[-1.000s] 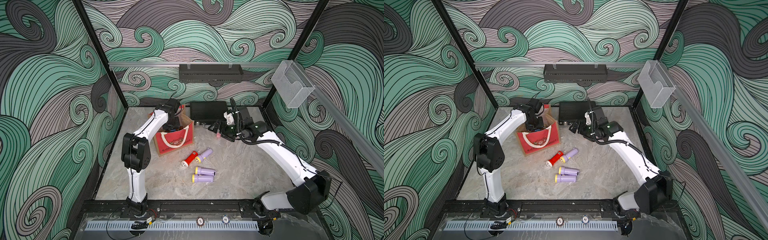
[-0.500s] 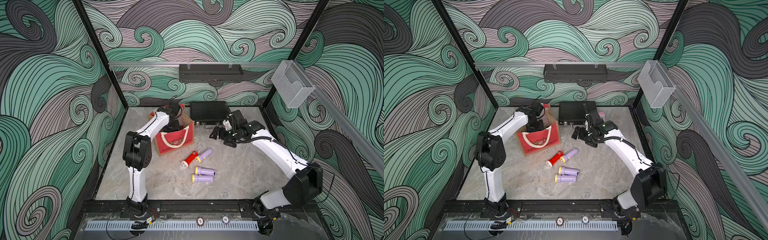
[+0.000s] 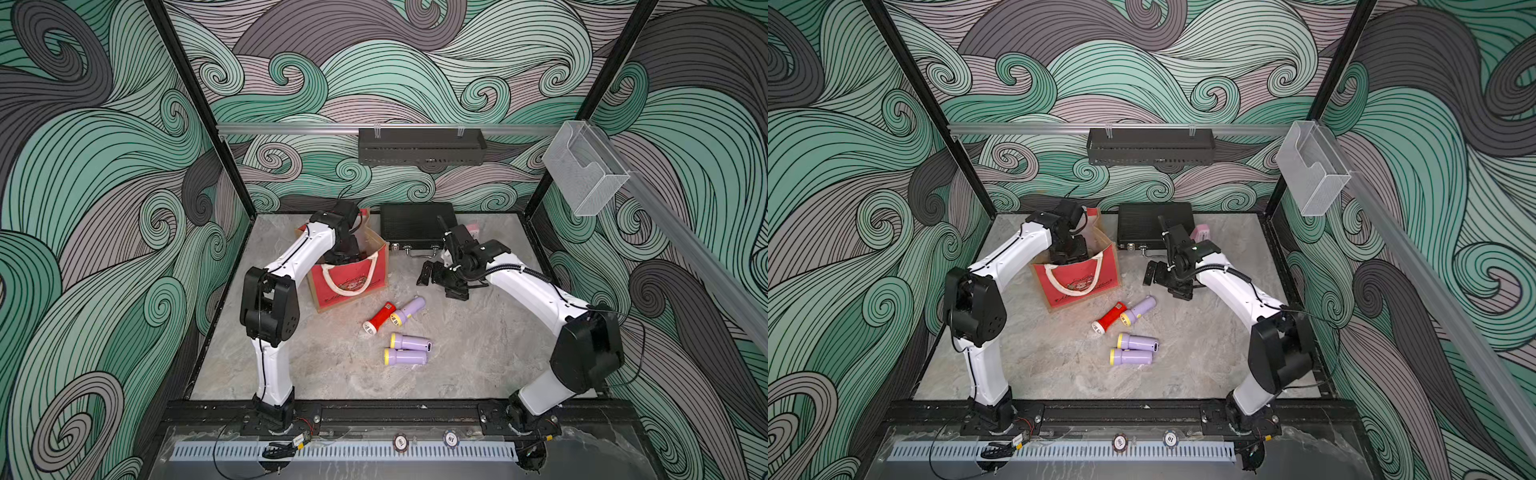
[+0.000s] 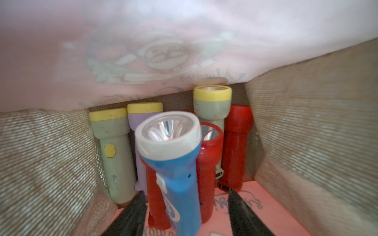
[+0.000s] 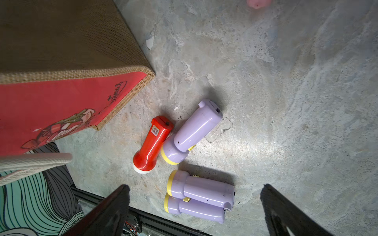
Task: Put the flashlights into the tote bags
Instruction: Place the flashlight in the canvas bag.
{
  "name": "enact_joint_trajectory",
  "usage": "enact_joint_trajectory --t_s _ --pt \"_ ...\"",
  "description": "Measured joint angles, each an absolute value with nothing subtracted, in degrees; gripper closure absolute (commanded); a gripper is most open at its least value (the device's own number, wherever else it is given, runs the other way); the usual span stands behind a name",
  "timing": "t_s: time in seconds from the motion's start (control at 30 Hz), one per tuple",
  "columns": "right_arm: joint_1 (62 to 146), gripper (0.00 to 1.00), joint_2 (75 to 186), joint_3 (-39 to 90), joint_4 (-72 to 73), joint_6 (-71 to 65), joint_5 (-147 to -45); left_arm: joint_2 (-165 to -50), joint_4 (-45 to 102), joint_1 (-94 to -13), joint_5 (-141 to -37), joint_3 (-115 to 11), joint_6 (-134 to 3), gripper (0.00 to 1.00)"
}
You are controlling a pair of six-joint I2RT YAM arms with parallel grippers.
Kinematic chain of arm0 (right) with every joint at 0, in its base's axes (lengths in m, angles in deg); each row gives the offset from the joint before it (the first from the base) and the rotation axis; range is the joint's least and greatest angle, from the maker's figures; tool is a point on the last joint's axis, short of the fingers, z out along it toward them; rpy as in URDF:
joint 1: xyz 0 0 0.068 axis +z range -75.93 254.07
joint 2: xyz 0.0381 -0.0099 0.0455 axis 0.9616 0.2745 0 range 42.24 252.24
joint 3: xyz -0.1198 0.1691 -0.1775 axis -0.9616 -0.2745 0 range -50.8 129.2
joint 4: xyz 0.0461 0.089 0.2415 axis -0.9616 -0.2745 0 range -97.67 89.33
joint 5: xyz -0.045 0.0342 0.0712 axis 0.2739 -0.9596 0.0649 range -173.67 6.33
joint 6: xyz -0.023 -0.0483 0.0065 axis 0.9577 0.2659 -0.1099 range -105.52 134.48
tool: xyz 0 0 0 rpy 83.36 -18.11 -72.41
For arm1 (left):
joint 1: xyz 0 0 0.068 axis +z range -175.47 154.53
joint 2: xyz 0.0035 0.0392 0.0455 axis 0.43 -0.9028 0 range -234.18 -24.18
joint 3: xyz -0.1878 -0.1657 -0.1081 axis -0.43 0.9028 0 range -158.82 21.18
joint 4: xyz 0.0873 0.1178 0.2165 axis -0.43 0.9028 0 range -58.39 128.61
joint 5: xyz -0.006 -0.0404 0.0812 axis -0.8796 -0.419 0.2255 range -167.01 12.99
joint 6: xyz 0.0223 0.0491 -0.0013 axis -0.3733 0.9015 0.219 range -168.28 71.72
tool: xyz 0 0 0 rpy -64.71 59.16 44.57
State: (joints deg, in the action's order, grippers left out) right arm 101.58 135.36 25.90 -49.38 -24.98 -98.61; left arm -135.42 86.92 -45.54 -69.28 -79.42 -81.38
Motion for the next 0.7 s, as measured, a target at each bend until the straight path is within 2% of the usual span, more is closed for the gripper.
enact_joint_trajectory --t_s 0.27,0.53,0.7 --pt "104.2 0.0 142.5 28.8 -49.3 -25.5 -98.6 -130.9 87.0 -45.5 -69.7 -79.4 -81.4 0.02" --pt "105.8 0.02 149.2 30.3 -48.2 -27.1 -98.7 -124.1 86.7 -45.5 -70.1 -78.4 -80.9 0.01" --pt "106.4 0.06 152.9 31.3 -48.1 -28.0 -98.6 -116.5 84.7 -45.5 -69.7 -75.7 -79.2 0.01"
